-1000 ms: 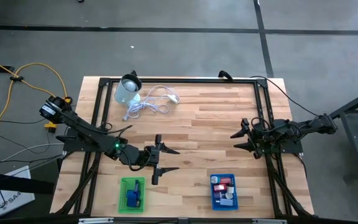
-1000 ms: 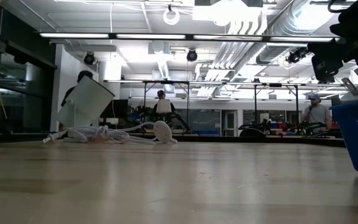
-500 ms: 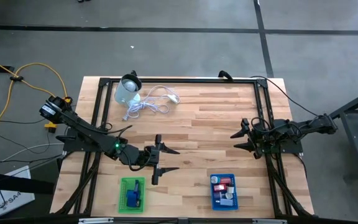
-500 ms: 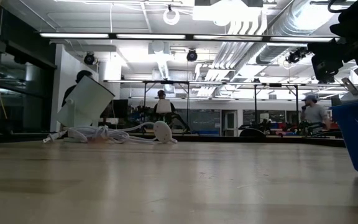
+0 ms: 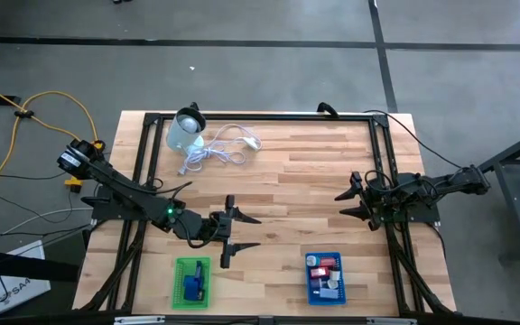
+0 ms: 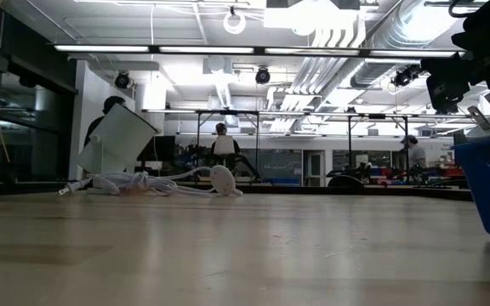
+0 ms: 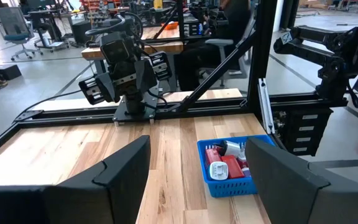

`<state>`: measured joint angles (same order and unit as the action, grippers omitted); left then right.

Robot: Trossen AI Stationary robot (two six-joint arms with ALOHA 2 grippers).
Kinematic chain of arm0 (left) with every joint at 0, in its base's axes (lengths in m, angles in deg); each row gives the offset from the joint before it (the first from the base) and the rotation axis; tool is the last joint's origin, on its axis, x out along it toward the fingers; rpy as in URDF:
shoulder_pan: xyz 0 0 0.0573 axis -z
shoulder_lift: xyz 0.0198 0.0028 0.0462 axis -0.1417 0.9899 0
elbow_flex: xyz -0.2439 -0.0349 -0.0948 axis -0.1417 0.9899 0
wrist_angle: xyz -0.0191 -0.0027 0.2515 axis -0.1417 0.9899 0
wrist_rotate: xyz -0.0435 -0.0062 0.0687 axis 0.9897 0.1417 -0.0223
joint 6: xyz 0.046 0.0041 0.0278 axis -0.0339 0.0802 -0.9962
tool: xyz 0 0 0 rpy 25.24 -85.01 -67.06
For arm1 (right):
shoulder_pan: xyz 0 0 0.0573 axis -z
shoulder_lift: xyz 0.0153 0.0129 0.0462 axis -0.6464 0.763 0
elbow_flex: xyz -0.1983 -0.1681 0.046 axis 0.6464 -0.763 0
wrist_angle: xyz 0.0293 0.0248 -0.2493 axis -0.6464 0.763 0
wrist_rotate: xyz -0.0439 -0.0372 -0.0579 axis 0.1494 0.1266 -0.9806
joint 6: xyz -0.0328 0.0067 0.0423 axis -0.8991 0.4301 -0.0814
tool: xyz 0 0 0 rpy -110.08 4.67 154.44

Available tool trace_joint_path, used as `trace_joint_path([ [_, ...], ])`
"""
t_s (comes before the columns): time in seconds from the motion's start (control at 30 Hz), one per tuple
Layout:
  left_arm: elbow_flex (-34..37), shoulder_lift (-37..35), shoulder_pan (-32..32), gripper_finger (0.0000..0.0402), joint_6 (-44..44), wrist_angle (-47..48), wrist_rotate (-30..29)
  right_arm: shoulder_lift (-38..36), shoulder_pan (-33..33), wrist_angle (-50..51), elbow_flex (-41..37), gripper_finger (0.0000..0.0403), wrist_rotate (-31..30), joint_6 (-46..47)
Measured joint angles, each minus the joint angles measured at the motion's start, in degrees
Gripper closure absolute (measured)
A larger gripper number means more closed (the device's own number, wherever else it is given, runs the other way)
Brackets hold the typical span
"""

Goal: Pick & Place Office items
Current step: Return to Home Position

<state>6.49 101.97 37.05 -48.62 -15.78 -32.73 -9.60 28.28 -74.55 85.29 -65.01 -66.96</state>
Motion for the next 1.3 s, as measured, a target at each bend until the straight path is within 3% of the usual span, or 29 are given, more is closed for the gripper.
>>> trace_joint_path([
  [1.3, 0.0, 0.0, -0.06, 0.0146, 1.86, -0.05, 0.0, 0.02, 0.0, -0.2, 0.0, 0.0213, 0.0, 0.0],
])
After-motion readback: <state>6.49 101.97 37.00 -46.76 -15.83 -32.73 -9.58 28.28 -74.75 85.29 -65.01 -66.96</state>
